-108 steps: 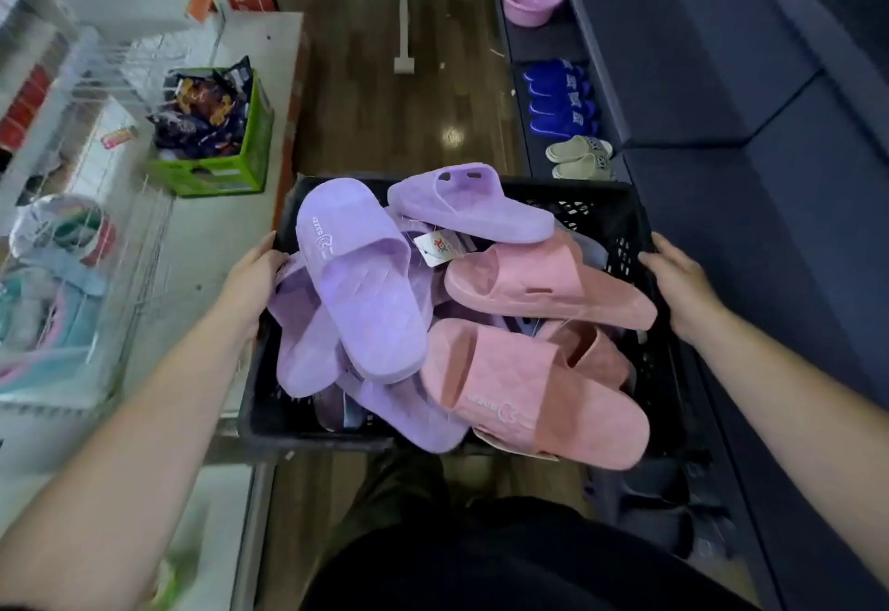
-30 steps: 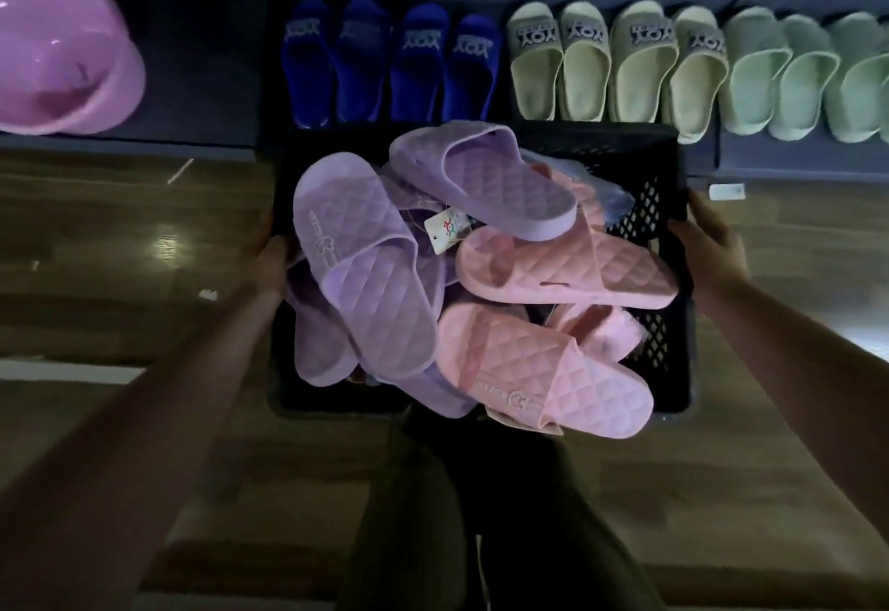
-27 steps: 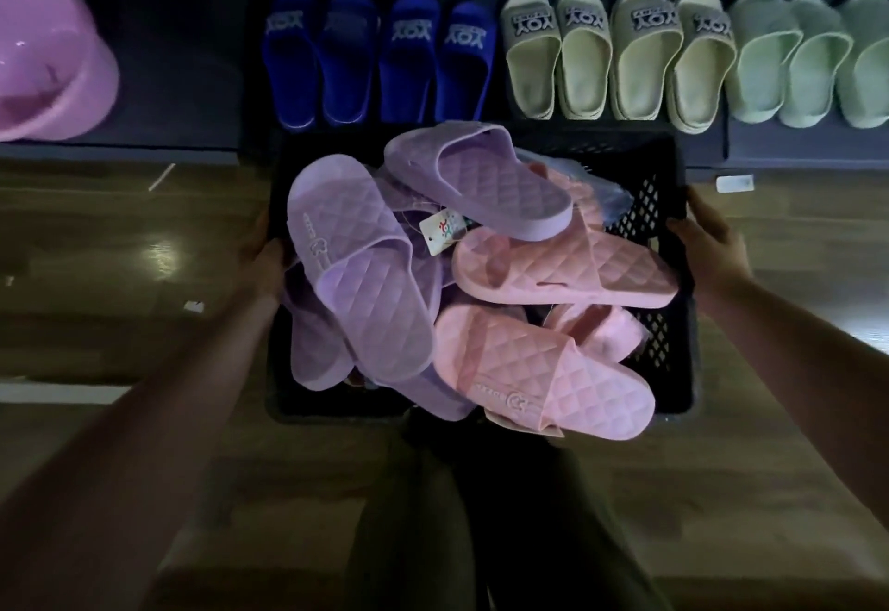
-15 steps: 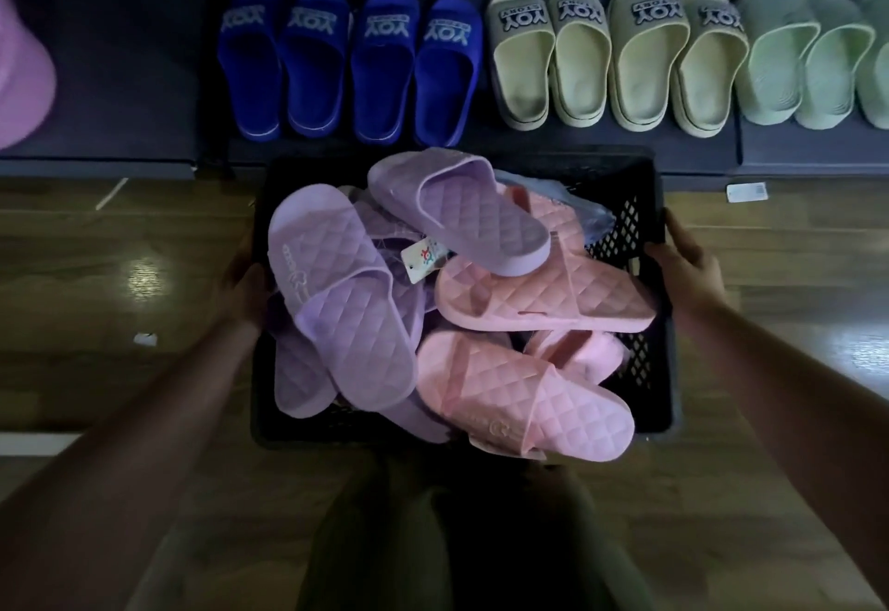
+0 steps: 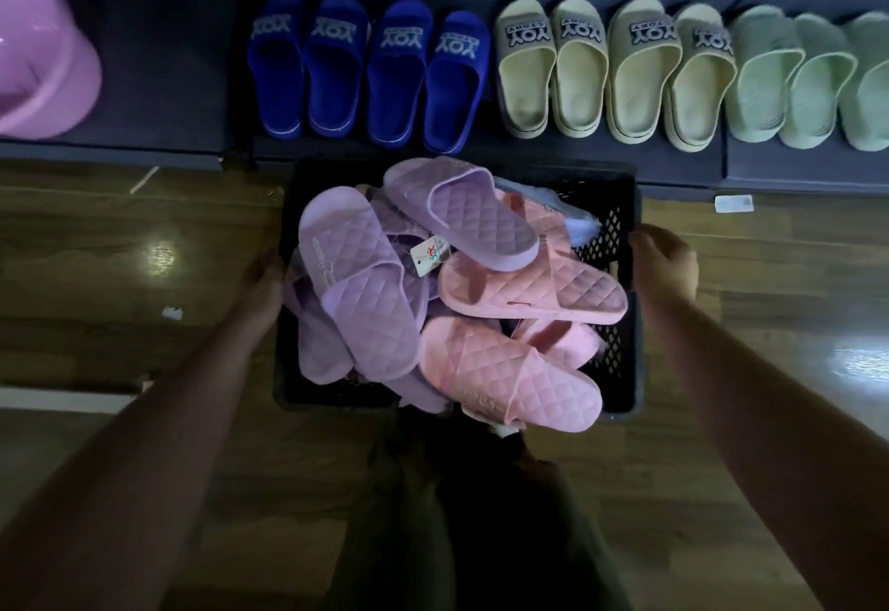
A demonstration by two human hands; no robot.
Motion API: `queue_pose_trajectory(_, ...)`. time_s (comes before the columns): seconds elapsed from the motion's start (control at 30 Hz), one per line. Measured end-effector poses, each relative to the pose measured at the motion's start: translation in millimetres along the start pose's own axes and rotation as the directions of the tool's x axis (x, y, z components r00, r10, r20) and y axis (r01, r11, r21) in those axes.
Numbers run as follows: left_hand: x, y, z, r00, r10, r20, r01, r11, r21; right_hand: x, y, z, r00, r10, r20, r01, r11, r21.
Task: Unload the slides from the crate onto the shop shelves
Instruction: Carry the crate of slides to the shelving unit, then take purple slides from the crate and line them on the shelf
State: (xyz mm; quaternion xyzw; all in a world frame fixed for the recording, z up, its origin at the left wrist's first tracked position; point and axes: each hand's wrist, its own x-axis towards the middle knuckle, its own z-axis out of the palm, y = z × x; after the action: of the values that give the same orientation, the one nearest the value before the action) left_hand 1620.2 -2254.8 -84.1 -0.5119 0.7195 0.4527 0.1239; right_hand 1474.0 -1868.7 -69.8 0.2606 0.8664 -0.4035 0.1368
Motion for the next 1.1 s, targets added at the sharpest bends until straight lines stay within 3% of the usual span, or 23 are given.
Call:
queue_pose_trajectory(0.13,-25,-13,-26,0.991,0.049,-0.122,-0.035,0.993,0.11,-52,-56,10,0.99,-0.098,-0.105,0.122,0.959,0.256)
queue_pose_trajectory(0.2,-38,-18,-34,0.987,0.051,-0.15,-0.038,0.995,0.09,-76,-80,26,0.992,-0.126,-0.032,0.128,0.913,0.388)
queue_pose_trajectory(0.3,-58,-18,-39,0.989,0.003,-0.146,0.001,1.0,0.027,-106,-107,55,0.972,-0.132,0.193,0.03,0.888,0.458)
queue_pose_trajectory(0.43,-68,-16,-41,0.995,-0.062,-0.076,0.059,0.997,-0.046,-129,-124,87,0.904,0.007,0.427,-0.194,0.898,0.395)
queue_pose_trajectory(0.53,-65,-18,-39,0.998,-0.053,-0.028,0.051,0.997,-0.059,-129,-128,106,0.882,0.001,0.47,-0.136,0.958,0.252)
queue_pose_trajectory(0.6,-61,-21,-37,1.0,-0.03,-0.006,0.029,0.999,-0.03,-126,-130,119,0.87,-0.042,0.491,0.026,0.999,0.039)
queue_pose_trajectory(0.63,-59,-23,-35,1.0,-0.023,0.0,0.023,1.0,-0.018,-124,-130,126,0.887,-0.068,0.456,0.119,0.989,-0.083)
queue_pose_trajectory(0.7,-54,-27,-31,1.0,-0.017,0.006,0.017,1.0,-0.018,-123,-132,133,0.937,-0.067,0.344,0.124,0.981,-0.147)
queue_pose_trajectory(0.77,-50,-32,-28,1.0,-0.011,0.001,0.011,0.999,-0.034,-120,-133,138,0.971,-0.063,0.233,0.097,0.986,-0.136)
queue_pose_trajectory(0.93,-38,-43,-22,1.0,0.002,0.011,-0.002,1.0,-0.014,-124,-129,147,0.981,0.042,0.191,-0.054,0.997,0.057)
queue_pose_trajectory(1.1,-36,-41,-19,0.999,0.009,0.048,-0.006,0.998,-0.057,-148,-119,142,0.912,0.233,0.337,-0.314,0.926,0.21)
